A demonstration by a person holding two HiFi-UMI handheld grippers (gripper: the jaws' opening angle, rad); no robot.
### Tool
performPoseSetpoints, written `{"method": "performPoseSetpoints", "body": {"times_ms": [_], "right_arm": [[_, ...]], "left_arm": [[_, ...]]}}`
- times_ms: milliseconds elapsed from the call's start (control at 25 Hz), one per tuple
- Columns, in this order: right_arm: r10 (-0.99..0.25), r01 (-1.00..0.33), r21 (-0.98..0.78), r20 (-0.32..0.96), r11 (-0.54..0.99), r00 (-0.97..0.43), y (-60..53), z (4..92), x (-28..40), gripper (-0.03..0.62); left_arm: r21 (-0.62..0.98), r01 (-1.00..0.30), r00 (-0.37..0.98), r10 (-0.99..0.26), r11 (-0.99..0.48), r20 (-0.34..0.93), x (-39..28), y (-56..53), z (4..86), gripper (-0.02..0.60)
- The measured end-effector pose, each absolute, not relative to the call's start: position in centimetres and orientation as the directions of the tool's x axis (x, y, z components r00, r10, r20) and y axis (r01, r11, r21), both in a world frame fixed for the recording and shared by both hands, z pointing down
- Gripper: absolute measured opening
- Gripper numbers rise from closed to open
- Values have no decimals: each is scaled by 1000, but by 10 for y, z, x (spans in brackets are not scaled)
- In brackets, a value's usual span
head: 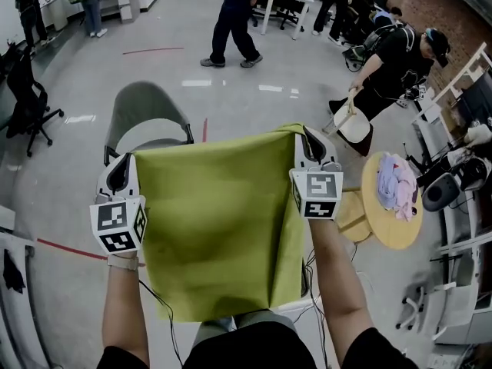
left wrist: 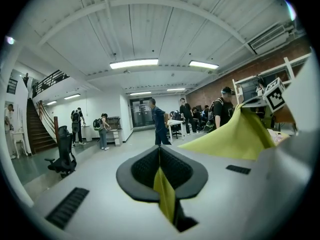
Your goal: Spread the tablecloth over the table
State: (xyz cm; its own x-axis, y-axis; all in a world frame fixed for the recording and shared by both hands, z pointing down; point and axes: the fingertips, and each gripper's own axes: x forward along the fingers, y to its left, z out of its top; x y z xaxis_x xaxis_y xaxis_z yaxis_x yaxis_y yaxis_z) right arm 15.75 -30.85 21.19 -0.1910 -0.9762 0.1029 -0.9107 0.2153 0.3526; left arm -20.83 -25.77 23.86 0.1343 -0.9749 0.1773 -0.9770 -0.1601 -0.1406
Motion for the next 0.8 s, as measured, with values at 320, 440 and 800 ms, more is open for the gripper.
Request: {"method": "performPoseSetpoints", "body": {"times_ms": [320, 440, 800], "right_arm": [[-970, -914, 330, 145, 235, -196, -385, 228, 161, 12], [-963, -910, 332, 181, 249, -198, -414, 246, 158, 14], [-916, -881, 337, 337, 332, -217, -473, 352, 151, 14]], "left_arm": [[-207, -967, 110, -975, -150, 193, -204, -326, 244, 12], [-207, -968, 97, -970, -144, 223, -207, -350, 259, 12], [-232, -962, 56, -933, -146, 355, -209, -402, 355, 12]]}}
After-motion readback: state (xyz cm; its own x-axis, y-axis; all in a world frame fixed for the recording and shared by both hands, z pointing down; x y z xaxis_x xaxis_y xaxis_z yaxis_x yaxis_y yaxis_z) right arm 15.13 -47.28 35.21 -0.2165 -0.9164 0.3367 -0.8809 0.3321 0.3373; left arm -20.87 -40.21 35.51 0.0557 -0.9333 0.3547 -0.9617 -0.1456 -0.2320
